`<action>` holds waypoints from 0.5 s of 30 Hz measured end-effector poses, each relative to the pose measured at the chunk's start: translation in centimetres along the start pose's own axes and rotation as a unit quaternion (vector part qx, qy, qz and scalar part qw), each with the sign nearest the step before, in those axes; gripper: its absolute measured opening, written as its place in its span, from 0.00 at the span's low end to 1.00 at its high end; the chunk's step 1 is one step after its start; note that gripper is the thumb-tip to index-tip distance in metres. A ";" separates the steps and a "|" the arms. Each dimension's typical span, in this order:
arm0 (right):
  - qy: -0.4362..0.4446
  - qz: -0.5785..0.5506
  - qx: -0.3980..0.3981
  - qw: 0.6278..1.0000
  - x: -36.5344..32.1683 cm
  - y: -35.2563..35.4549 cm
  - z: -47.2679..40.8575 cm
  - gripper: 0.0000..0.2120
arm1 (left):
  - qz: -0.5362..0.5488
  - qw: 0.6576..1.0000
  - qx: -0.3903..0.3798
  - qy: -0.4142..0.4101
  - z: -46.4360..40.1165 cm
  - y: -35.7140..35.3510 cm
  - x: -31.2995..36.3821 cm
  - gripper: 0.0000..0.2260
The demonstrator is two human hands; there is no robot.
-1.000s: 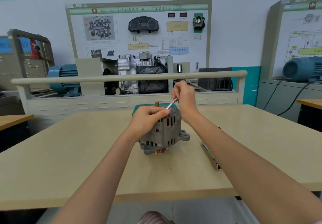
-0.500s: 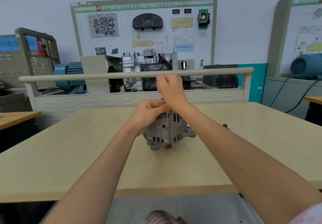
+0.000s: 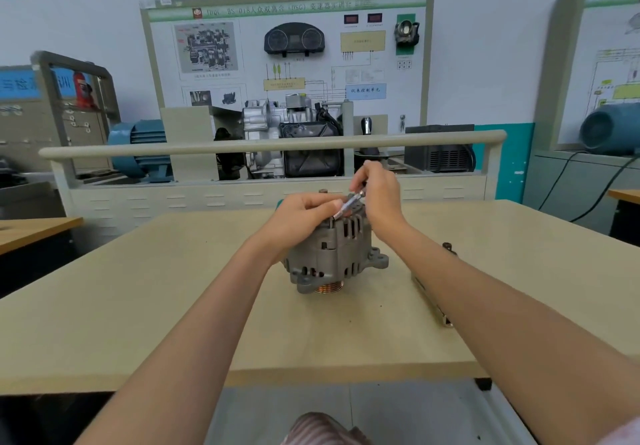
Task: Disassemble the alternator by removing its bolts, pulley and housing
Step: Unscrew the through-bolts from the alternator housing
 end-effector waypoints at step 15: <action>0.089 -0.083 -0.128 0.984 -3.2 -3.1 -0.7 0.23 | 0.044 0.999 -0.001 -0.004 0.3 0.1 -0.1 0.11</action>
Point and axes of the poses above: each hand's wrist, its own z-axis away from the middle knuckle, its own y-axis out of the back of the hand, x = y × z, the point moved 1 cm from there along -z, towards the middle knuckle, and after that the axes turned 10 degrees about -z, right-handed, at the moved point
